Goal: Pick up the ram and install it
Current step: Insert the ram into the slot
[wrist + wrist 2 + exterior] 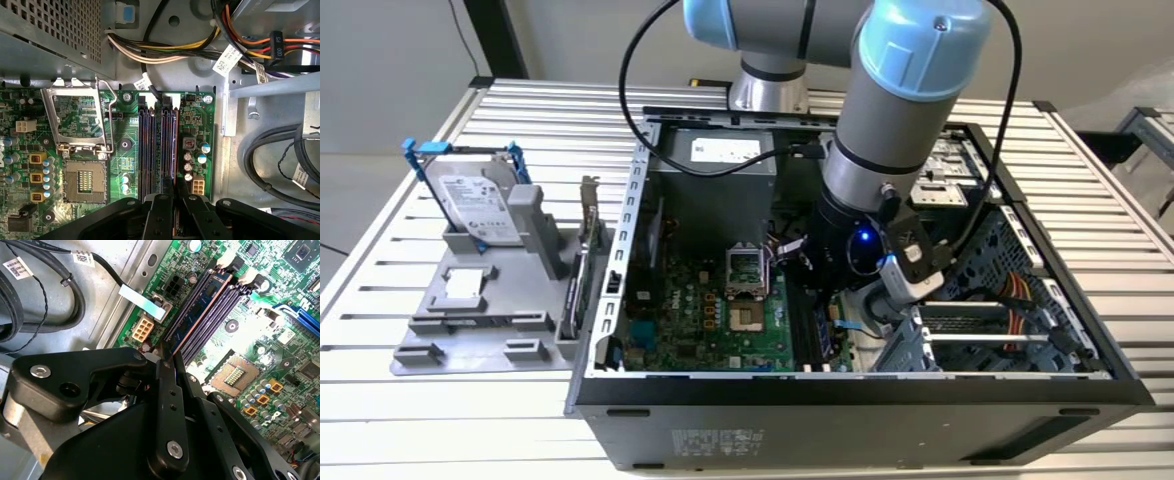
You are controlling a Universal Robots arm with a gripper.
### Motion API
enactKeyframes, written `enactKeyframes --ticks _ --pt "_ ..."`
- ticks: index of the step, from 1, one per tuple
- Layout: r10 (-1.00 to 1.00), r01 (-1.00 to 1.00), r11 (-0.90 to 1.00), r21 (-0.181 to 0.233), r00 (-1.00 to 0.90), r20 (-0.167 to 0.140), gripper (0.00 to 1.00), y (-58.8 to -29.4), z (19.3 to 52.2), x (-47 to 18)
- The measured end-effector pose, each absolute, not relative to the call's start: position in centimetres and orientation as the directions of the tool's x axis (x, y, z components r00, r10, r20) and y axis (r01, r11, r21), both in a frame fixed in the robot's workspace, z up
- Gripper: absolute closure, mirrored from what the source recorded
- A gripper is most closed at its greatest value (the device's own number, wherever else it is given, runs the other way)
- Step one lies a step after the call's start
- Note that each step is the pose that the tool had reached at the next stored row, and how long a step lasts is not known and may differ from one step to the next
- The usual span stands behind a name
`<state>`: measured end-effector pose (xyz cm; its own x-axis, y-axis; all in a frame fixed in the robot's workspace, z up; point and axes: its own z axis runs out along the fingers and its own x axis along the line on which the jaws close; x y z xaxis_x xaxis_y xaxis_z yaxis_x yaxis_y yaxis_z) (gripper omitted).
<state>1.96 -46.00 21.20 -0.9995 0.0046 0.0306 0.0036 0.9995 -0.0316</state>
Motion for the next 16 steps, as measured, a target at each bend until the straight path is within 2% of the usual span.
enactKeyframes --ticks 11,12,16 --pt "0.005 0.004 1.000 -0.029 -1.000 0.031 1.00 -45.96 21.12 1.97" --pt "0.005 0.004 1.000 -0.030 -1.000 0.030 0.00 -45.97 21.12 1.97" --pt "0.005 0.004 0.999 -0.032 -1.000 0.031 0.00 -46.00 21.16 1.96"
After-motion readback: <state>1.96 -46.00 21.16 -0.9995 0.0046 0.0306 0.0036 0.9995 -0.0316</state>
